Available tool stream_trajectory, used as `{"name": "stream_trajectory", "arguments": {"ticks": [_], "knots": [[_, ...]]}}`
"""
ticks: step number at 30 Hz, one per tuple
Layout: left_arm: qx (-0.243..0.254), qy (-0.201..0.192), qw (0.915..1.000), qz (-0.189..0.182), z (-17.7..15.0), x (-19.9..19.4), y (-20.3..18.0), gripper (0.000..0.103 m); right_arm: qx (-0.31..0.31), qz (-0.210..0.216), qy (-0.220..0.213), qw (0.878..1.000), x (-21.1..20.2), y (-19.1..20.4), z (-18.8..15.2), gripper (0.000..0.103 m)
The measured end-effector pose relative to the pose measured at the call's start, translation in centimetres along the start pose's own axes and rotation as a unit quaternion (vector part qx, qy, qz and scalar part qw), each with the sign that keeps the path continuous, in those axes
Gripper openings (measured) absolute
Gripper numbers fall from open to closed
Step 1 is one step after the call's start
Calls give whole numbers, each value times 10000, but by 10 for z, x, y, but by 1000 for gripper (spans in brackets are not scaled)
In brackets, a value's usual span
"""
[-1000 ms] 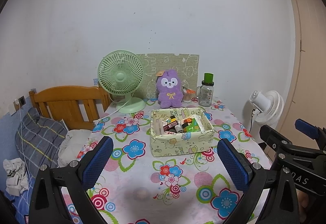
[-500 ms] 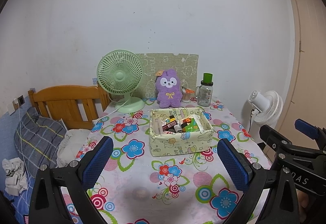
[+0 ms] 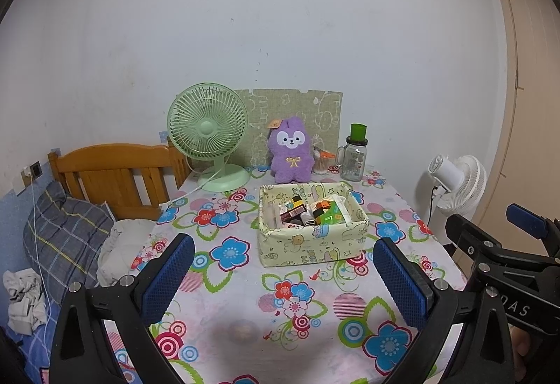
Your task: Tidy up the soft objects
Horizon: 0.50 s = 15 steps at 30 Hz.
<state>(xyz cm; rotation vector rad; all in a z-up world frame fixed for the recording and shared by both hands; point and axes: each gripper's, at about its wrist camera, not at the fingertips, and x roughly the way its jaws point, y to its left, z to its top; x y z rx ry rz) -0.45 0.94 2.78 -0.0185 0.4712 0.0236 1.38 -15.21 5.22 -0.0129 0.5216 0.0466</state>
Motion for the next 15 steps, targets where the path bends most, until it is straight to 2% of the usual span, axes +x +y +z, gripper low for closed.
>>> {"name": "stream_trajectory", "arguments": {"ticks": [15], "knots": [[-29, -23, 10000, -15, -1, -1, 4, 103, 18, 25, -72, 10000, 1, 2, 0, 101]]}}
